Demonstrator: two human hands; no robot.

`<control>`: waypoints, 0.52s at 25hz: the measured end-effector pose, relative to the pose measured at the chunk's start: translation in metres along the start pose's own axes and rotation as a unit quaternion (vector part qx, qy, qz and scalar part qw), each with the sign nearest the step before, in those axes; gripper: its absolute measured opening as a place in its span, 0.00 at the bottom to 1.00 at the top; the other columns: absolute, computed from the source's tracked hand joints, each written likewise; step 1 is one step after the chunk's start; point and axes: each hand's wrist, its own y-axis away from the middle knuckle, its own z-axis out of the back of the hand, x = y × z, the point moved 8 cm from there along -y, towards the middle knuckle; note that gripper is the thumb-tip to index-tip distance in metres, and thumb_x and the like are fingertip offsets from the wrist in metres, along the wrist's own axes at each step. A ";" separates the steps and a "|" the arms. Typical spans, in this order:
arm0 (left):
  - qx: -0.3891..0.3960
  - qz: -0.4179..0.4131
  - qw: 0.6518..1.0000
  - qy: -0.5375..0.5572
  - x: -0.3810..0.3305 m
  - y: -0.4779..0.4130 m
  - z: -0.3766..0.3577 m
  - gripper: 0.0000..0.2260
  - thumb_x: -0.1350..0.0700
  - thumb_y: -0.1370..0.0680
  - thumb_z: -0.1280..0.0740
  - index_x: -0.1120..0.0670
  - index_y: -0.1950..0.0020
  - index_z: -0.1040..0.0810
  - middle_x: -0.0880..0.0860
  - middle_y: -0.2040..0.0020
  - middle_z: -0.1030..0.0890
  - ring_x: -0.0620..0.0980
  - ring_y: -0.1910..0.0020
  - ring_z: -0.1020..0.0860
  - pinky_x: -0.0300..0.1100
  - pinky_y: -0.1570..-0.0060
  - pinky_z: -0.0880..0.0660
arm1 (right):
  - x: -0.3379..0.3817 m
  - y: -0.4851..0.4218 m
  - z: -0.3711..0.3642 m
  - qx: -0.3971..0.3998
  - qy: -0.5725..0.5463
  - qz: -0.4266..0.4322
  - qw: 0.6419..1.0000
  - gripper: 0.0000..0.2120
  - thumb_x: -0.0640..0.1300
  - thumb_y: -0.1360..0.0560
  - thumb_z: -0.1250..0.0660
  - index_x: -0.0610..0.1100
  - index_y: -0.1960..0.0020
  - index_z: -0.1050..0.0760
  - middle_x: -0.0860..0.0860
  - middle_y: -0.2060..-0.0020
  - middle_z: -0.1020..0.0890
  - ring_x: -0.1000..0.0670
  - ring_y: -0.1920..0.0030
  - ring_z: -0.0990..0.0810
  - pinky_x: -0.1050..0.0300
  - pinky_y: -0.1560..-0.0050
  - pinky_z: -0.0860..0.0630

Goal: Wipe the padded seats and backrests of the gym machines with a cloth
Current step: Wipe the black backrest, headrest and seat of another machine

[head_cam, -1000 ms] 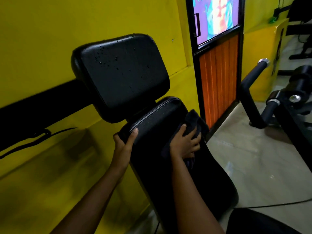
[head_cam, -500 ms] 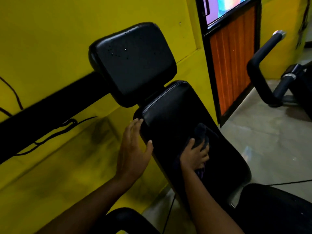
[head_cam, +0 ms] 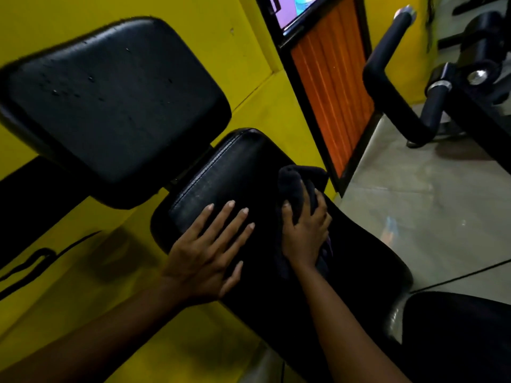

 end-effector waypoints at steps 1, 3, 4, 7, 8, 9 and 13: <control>-0.013 0.000 1.000 -0.005 0.000 0.000 0.001 0.26 0.46 0.26 0.41 0.57 0.30 0.29 0.59 0.28 0.32 0.62 0.29 0.35 0.59 0.32 0.38 | -0.024 -0.004 0.003 -0.009 -0.004 -0.051 0.999 0.27 0.60 0.24 0.45 0.52 0.28 0.37 0.47 0.28 0.38 0.40 0.32 0.38 0.42 0.38 0.36; -0.022 0.001 1.000 -0.008 0.000 0.000 0.002 0.27 0.46 0.26 0.41 0.57 0.30 0.29 0.60 0.28 0.32 0.62 0.28 0.35 0.59 0.32 0.38 | -0.064 -0.005 0.011 -0.007 -0.014 -0.183 0.983 0.24 0.56 0.22 0.44 0.49 0.28 0.37 0.48 0.27 0.40 0.40 0.31 0.40 0.42 0.36 0.39; -0.021 0.000 1.000 -0.009 0.000 -0.001 0.002 0.26 0.47 0.26 0.41 0.57 0.30 0.28 0.60 0.28 0.32 0.62 0.29 0.35 0.59 0.32 0.39 | -0.068 -0.003 0.011 0.002 -0.010 -0.231 0.973 0.24 0.56 0.21 0.45 0.50 0.27 0.38 0.49 0.26 0.41 0.40 0.30 0.41 0.43 0.35 0.40; -0.011 -0.004 1.000 -0.023 -0.001 0.000 0.001 0.26 0.47 0.26 0.41 0.57 0.31 0.28 0.60 0.29 0.32 0.63 0.29 0.35 0.59 0.32 0.38 | -0.002 0.000 0.002 0.001 -0.001 -0.132 0.991 0.24 0.58 0.22 0.47 0.57 0.27 0.41 0.49 0.26 0.41 0.41 0.32 0.39 0.43 0.36 0.39; -0.009 -0.006 1.000 -0.025 -0.002 0.000 0.001 0.26 0.47 0.26 0.41 0.57 0.31 0.28 0.60 0.29 0.31 0.63 0.29 0.35 0.59 0.32 0.38 | 0.027 0.002 -0.001 -0.002 -0.001 -0.052 0.999 0.24 0.60 0.23 0.49 0.58 0.27 0.41 0.49 0.27 0.40 0.41 0.33 0.38 0.42 0.38 0.38; -0.006 -0.008 1.000 -0.026 -0.002 -0.001 0.001 0.26 0.47 0.26 0.42 0.57 0.31 0.28 0.60 0.29 0.32 0.63 0.29 0.35 0.59 0.33 0.38 | 0.043 -0.001 -0.004 0.003 -0.002 0.004 1.000 0.25 0.60 0.24 0.50 0.58 0.27 0.41 0.49 0.27 0.39 0.42 0.34 0.38 0.42 0.39 0.37; 0.005 0.008 1.000 -0.021 0.000 0.000 0.004 0.26 0.46 0.24 0.44 0.57 0.30 0.30 0.59 0.28 0.33 0.62 0.28 0.36 0.60 0.32 0.40 | -0.017 -0.017 0.001 -0.004 -0.006 -0.070 0.998 0.25 0.58 0.22 0.48 0.51 0.28 0.38 0.48 0.27 0.38 0.41 0.32 0.38 0.41 0.38 0.37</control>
